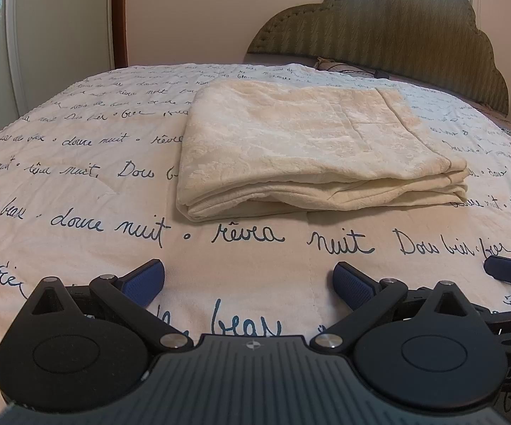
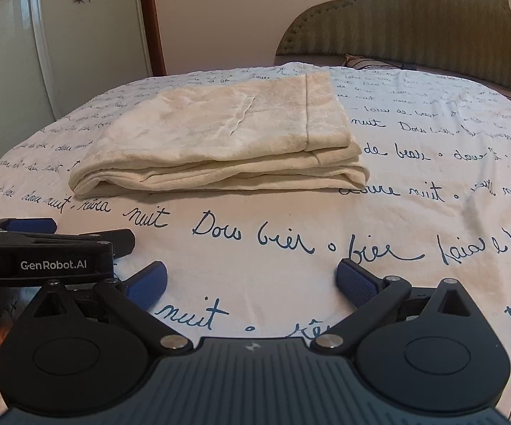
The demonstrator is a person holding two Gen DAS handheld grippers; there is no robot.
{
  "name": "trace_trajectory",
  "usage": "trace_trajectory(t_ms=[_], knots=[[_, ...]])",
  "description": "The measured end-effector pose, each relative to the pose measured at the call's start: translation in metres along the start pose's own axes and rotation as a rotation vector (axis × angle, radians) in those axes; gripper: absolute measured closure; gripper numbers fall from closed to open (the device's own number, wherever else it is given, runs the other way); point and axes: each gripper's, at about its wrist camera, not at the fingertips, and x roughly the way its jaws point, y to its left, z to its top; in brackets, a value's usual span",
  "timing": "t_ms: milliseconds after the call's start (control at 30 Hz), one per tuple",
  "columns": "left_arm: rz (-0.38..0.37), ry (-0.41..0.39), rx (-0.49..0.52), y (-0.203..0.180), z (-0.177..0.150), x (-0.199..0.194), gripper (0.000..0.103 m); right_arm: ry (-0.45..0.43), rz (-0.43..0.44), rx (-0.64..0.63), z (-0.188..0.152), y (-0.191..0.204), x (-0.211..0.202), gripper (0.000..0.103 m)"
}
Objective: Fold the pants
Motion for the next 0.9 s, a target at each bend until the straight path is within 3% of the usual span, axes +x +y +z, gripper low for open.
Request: trace_trajectory(t_ms=[333, 500, 567, 633, 733, 900], knots=[[0.008, -0.017, -0.023, 0.002, -0.001, -0.004, 0.0, -0.03, 0.0, 0.013, 0.0, -0.001, -0.008, 0.0], [0.051, -0.049, -0.108, 0.016, -0.002, -0.011, 0.0, -0.092, -0.131, -0.12, 0.011, 0.003, -0.016, 0.0], [0.046, -0.033, -0.101, 0.016, -0.001, -0.009, 0.0, -0.044, -0.126, -0.125, 0.01, -0.005, -0.005, 0.0], [0.055, -0.018, -0.054, 0.011, -0.001, -0.009, 0.0, 0.017, -0.072, -0.053, 0.007, -0.02, 0.008, 0.0], [0.072, -0.014, -0.001, 0.005, -0.003, -0.012, 0.0, 0.012, -0.034, -0.005, 0.008, -0.031, 0.006, 0.0], [0.06, -0.006, -0.01, 0.008, -0.005, -0.009, 0.0, 0.011, -0.074, -0.065, 0.006, -0.018, 0.009, 0.0]])
